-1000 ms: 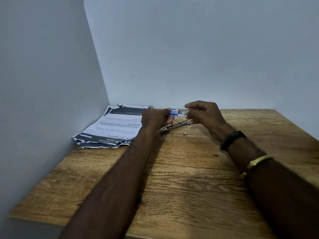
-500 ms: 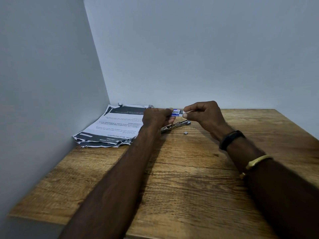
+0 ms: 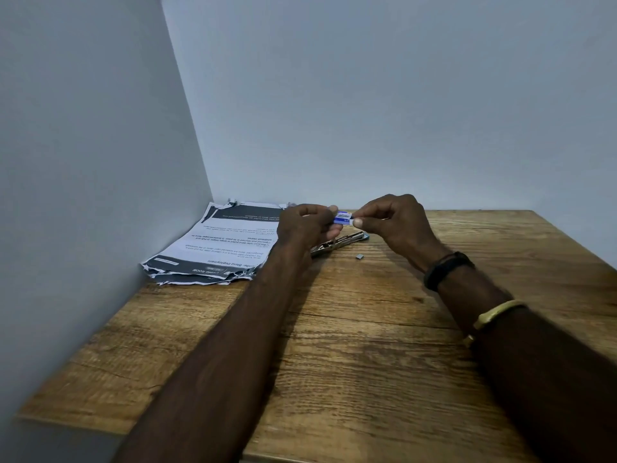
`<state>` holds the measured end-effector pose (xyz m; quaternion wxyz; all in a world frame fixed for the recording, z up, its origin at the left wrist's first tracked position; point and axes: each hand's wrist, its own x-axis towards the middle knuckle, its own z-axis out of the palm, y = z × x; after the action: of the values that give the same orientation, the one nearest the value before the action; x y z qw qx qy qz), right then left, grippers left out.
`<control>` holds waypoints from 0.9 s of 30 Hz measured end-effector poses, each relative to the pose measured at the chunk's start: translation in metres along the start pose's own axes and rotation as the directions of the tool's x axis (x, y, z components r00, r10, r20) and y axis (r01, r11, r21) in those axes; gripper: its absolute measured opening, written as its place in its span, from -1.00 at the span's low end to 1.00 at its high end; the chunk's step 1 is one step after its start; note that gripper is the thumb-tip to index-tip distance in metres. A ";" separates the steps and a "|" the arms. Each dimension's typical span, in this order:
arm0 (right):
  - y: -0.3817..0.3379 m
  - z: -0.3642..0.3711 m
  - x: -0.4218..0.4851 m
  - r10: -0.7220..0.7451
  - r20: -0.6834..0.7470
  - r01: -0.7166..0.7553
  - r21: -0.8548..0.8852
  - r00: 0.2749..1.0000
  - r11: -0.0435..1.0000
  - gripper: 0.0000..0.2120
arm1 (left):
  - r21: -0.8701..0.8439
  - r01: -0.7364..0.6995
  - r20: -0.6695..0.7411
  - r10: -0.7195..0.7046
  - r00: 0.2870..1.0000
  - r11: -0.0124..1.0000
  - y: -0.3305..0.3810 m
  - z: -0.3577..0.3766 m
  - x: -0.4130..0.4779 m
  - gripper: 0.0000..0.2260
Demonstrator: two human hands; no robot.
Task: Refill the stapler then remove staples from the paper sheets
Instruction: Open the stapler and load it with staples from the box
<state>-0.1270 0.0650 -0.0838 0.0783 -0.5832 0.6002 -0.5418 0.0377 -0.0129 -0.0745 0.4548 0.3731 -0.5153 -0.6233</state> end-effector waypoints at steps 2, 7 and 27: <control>-0.001 0.001 -0.001 0.006 0.001 -0.006 0.004 1.000 1.000 -0.86 | 0.018 0.002 0.030 -0.002 1.000 1.000 0.000 0.002 -0.003 -0.90; -0.004 0.000 -0.001 0.026 -0.028 -0.025 0.015 0.999 1.000 -0.73 | 0.048 0.029 0.083 -0.033 0.996 0.998 0.003 0.006 -0.006 -0.88; 0.006 -0.009 -0.012 0.338 -0.275 -0.430 -0.438 0.900 0.790 -0.85 | 0.662 -0.194 -0.020 0.276 0.961 0.724 -0.002 0.004 -0.004 -0.72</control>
<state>-0.1333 0.0777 -0.0914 -0.0177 -0.3968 0.8278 -0.3961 0.0351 -0.0079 -0.0756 0.4002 0.4756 -0.7159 -0.3180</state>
